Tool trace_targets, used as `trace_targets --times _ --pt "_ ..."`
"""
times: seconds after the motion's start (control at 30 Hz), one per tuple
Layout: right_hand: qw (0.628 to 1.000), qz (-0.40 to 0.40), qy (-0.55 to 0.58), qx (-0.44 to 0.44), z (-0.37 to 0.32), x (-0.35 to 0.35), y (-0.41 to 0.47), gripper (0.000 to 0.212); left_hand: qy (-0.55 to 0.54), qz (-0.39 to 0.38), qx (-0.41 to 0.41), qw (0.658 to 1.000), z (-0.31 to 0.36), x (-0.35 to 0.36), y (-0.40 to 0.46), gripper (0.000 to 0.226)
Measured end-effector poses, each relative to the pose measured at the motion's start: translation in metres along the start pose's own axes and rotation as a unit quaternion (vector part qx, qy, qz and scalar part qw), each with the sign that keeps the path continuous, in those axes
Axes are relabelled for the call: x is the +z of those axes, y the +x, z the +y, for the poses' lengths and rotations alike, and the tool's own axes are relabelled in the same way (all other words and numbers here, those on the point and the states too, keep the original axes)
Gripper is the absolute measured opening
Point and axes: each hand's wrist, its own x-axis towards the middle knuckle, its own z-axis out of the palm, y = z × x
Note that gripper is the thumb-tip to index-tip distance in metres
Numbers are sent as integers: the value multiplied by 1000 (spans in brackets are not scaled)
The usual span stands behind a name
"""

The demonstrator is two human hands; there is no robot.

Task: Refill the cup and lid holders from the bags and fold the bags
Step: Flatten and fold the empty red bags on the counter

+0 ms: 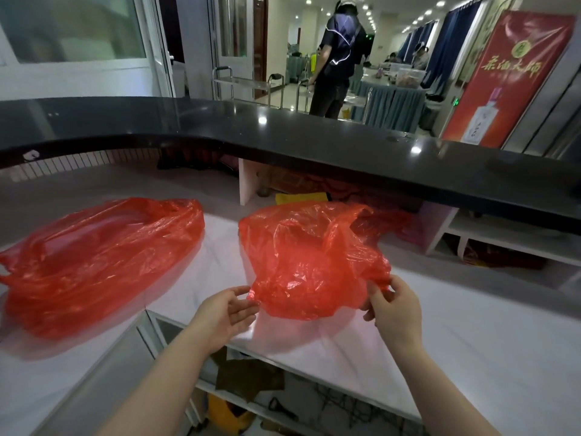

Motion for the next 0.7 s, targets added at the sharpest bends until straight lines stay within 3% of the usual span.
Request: trace_targets --times 0.03,0.17,0.33,0.47,0.6,0.67,0.7 --pt "1000 2 1 3 1 -2 1 8 5 5 -9 1000 -1 0 1 23" --pt "1000 6 14 15 6 -12 4 7 95 -21 -50 994 -7 5 6 47" --pt "997 0 66 47 12 -21 12 7 153 -48 -34 987 -17 21 8 11" --pt "980 51 146 129 28 -40 25 9 144 1 -15 990 -24 19 13 13" --pt "908 135 273 288 56 -70 36 7 134 122 37 983 -24 -8 32 18" --pt "856 166 333 360 71 -82 35 17 160 164 53 972 -23 -21 41 19" --pt "846 174 341 371 81 -87 35 21 169 180 58 967 -24 -27 45 19"
